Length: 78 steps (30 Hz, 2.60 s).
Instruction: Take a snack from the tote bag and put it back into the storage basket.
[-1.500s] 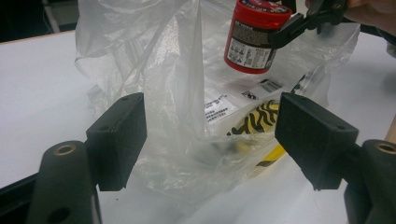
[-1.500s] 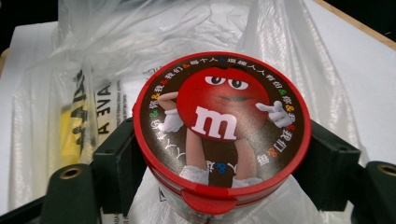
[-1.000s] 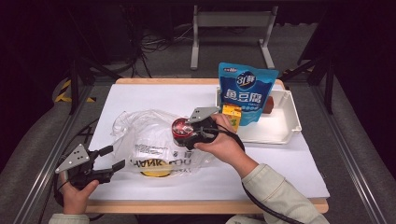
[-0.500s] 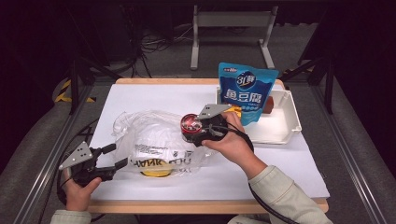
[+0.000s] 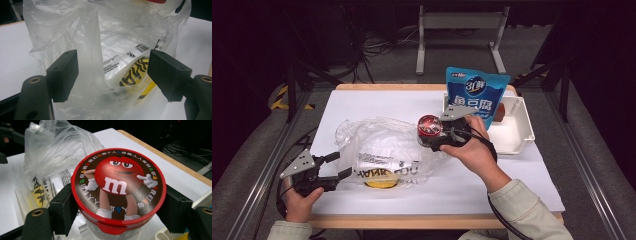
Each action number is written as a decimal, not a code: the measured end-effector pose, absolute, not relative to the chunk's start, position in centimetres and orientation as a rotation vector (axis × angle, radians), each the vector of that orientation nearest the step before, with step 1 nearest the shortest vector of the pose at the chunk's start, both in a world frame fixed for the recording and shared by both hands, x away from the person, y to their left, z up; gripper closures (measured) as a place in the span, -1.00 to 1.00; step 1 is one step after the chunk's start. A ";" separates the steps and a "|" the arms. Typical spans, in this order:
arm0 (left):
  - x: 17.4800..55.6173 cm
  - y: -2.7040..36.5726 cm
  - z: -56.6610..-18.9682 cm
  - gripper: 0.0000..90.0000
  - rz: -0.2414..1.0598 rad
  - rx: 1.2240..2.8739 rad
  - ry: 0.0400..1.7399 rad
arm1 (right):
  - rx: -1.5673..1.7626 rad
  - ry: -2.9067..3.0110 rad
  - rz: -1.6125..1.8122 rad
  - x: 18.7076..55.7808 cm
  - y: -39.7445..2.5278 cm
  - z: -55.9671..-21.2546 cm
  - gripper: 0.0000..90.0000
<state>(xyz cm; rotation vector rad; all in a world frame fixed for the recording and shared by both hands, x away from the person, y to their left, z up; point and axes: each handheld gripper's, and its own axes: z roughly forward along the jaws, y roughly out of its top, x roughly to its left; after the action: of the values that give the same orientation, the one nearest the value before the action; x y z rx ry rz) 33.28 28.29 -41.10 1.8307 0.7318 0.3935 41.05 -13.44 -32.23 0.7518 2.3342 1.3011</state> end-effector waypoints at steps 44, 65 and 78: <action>33.5 28.1 -41.0 -0.43 0.390 1.837 0.727 | 0.982 2.143 1.202 40.7 -19.5 -29.9 -0.43; 33.3 28.2 -41.1 -0.43 0.393 1.835 0.735 | 1.088 2.071 1.123 41.3 -23.0 -30.3 -0.43; 33.3 28.2 -41.1 -0.43 0.393 1.833 0.734 | 1.161 2.033 1.076 41.7 -24.2 -31.2 -0.43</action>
<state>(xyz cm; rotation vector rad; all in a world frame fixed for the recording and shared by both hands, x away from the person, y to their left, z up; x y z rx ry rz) 33.29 28.18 -41.06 1.8329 0.7344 0.3931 41.66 -24.23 -31.18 1.1611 2.0327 1.0759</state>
